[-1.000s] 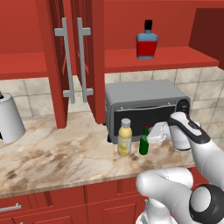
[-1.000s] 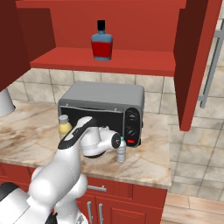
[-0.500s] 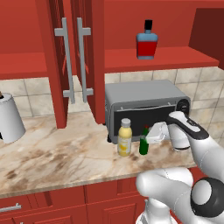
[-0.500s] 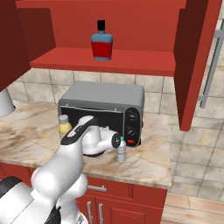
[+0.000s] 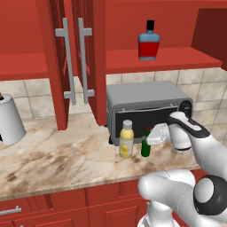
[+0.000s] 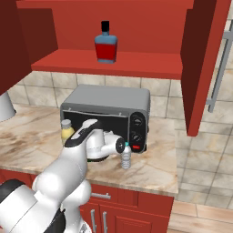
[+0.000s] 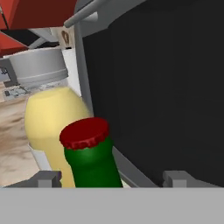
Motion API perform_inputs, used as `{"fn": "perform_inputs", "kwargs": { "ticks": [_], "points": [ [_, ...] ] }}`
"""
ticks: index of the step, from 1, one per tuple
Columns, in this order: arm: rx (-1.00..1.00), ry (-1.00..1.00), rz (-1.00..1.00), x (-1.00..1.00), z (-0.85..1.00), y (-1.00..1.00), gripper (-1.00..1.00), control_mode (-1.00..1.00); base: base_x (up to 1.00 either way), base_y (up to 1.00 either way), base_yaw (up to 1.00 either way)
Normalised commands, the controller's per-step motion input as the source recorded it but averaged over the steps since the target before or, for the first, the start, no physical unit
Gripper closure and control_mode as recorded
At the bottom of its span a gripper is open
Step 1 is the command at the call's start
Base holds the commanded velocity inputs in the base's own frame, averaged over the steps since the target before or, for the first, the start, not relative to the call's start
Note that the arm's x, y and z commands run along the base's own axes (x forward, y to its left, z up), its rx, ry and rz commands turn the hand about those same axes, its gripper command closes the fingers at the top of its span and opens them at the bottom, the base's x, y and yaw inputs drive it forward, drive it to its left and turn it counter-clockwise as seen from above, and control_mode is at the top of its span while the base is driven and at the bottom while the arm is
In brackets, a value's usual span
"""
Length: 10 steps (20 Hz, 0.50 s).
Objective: Sort all alcoholic drinks to one cabinet, and non-alcoholic drinks to the other.
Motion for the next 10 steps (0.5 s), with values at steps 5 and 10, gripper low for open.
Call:
{"fn": "perform_inputs", "kwargs": {
  "ticks": [5,10],
  "points": [
    [0.00,0.01,0.00,0.02,-0.07,0.05,1.00,-1.00,0.00,0.00,0.00],
    [0.00,0.04,0.00,0.00,-0.05,0.02,1.00,-1.00,0.00,0.00,0.00]
  ]
}}
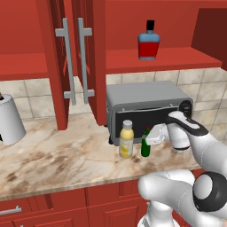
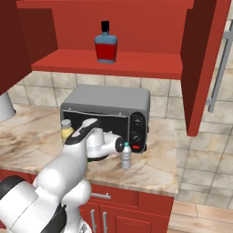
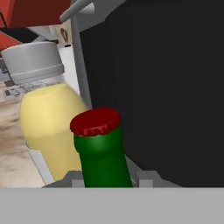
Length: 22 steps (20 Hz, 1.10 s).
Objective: Sort all alcoholic drinks to one cabinet, and non-alcoholic drinks to the other.
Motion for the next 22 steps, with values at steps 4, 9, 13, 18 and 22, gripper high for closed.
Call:
{"fn": "perform_inputs", "kwargs": {
  "ticks": [4,9,13,18,22],
  "points": [
    [0.00,0.00,0.00,-0.05,0.00,0.00,1.00,-1.00,0.00,0.00,0.00],
    [0.01,-0.01,0.00,-0.36,0.17,-0.08,1.00,-1.00,0.00,0.00,0.00],
    [0.00,-0.05,0.00,-0.45,0.37,-0.13,1.00,-1.00,0.00,0.00,0.00],
    [0.00,-0.07,0.00,-0.35,0.58,-0.01,1.00,-1.00,0.00,0.00,0.00],
    [-0.01,-0.07,0.00,-0.27,0.65,0.00,1.00,-1.00,0.00,0.00,0.00]
  ]
}}
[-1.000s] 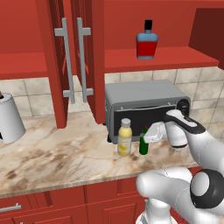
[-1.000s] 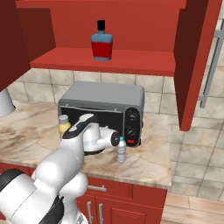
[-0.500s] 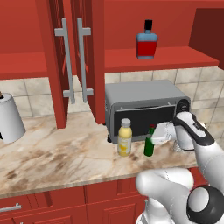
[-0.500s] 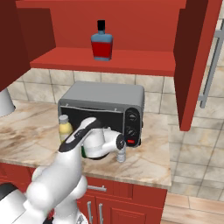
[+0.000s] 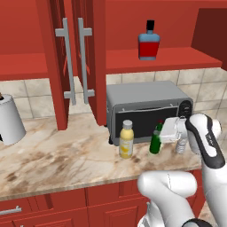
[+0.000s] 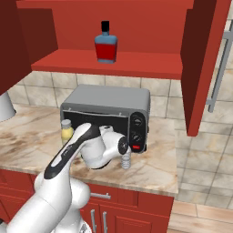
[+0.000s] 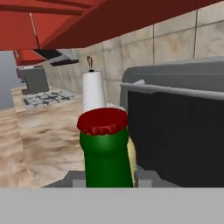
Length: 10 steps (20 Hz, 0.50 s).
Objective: Sort all alcoholic drinks to one cabinet, and non-alcoholic drinks to the other.
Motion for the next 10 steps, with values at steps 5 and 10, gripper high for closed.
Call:
{"fn": "perform_inputs", "kwargs": {
  "ticks": [5,10],
  "points": [
    [-0.03,-0.06,0.00,-0.26,0.66,0.00,1.00,-1.00,0.00,0.00,0.00],
    [-0.05,-0.06,0.00,-0.20,0.68,0.04,1.00,-1.00,0.00,0.00,0.00]
  ]
}}
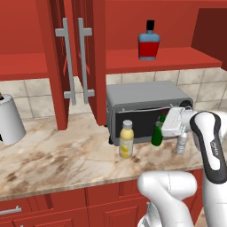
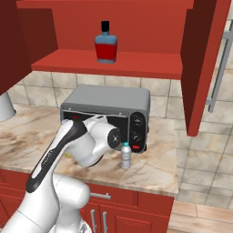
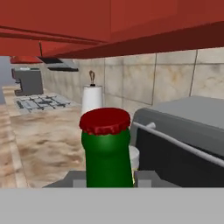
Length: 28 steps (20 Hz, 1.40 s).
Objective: Sort all alcoholic drinks to one cabinet, and non-alcoholic drinks to the other.
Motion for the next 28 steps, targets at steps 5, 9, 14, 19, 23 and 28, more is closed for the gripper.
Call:
{"fn": "perform_inputs", "kwargs": {
  "ticks": [5,9,14,19,23,28],
  "points": [
    [-0.04,-0.06,0.00,-0.18,0.63,0.08,1.00,-1.00,0.00,0.00,0.00],
    [-0.04,-0.06,0.00,-0.19,0.57,0.11,1.00,-1.00,0.00,0.00,0.00],
    [-0.02,-0.07,0.00,-0.19,0.54,0.07,1.00,-1.00,0.00,0.00,0.00],
    [-0.02,-0.08,0.02,-0.19,0.48,0.05,1.00,-1.00,0.00,0.00,0.00],
    [-0.01,-0.08,0.01,-0.19,0.45,0.01,1.00,-1.00,0.00,0.00,0.00],
    [-0.02,-0.09,0.01,-0.09,0.50,0.05,1.00,-1.00,0.00,0.00,0.00]
  ]
}}
